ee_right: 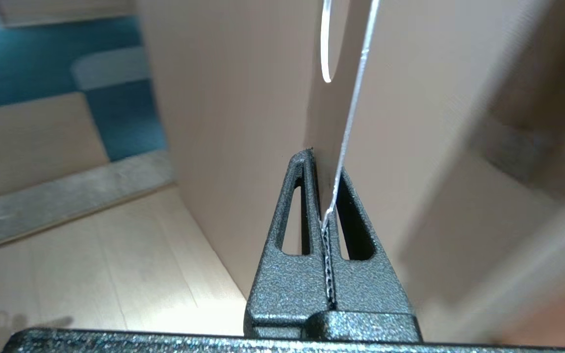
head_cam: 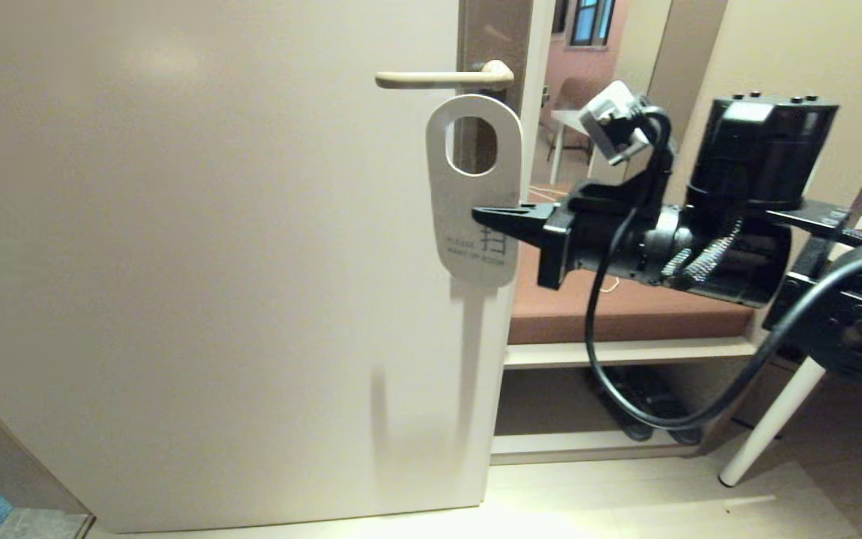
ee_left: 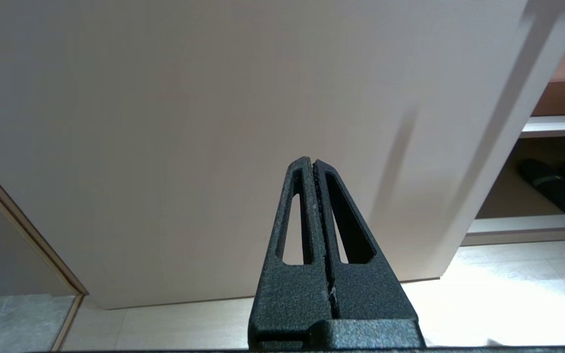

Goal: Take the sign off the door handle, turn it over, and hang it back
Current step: Hand it to the other hand

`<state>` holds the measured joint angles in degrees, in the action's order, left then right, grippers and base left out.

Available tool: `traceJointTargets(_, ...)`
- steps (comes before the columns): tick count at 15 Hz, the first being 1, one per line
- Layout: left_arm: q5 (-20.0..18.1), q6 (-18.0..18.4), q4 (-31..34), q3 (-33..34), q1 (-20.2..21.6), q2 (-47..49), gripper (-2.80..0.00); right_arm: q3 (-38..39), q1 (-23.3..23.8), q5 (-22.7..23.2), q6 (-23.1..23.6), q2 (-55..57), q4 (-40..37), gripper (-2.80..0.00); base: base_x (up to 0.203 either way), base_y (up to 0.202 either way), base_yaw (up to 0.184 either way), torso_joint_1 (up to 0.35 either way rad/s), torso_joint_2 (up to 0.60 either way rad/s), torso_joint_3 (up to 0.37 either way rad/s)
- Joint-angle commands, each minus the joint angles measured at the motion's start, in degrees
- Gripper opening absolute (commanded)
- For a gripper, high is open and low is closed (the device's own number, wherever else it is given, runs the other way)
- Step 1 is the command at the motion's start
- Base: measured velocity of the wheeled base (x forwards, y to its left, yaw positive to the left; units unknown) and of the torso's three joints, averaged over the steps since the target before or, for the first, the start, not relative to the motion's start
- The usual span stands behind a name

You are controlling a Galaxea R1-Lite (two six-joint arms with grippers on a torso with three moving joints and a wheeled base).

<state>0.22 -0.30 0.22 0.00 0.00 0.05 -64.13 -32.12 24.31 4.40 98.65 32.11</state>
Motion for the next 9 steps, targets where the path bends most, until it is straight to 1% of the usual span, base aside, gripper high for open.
traceJointTargets(1, 0.0, 0.0, 0.0, 0.0, 0.0, 0.0, -2.8, 6.1, 3.6, -0.1, 0.5, -7.3, 0.2, -2.8, 0.0, 0.0, 0.0, 0.0, 0.0, 0.0)
traceJointTargets(3, 0.0, 0.0, 0.0, 0.0, 0.0, 0.0, -2.8, 11.0, 6.5, -0.1, 1.4, -11.1, 0.2, -2.8, 0.0, 0.0, 0.0, 0.0, 0.0, 0.0)
traceJointTargets(5, 0.0, 0.0, 0.0, 0.0, 0.0, 0.0, -2.8, 16.0, 8.3, -0.8, 1.7, -15.2, 0.2, -2.8, 0.0, 0.0, 0.0, 0.0, 0.0, 0.0)
traceJointTargets(7, 0.0, 0.0, 0.0, 0.0, 0.0, 0.0, -2.8, 20.9, 10.1, -4.8, 1.7, -19.5, 0.3, -2.8, 0.0, 0.0, 0.0, 0.0, 0.0, 0.0)
traceJointTargets(9, 0.0, 0.0, 0.0, 0.0, 0.0, 0.0, -2.8, 24.6, 13.5, -11.1, 1.7, -23.4, 0.5, -2.8, 0.0, 0.0, 0.0, 0.0, 0.0, 0.0)
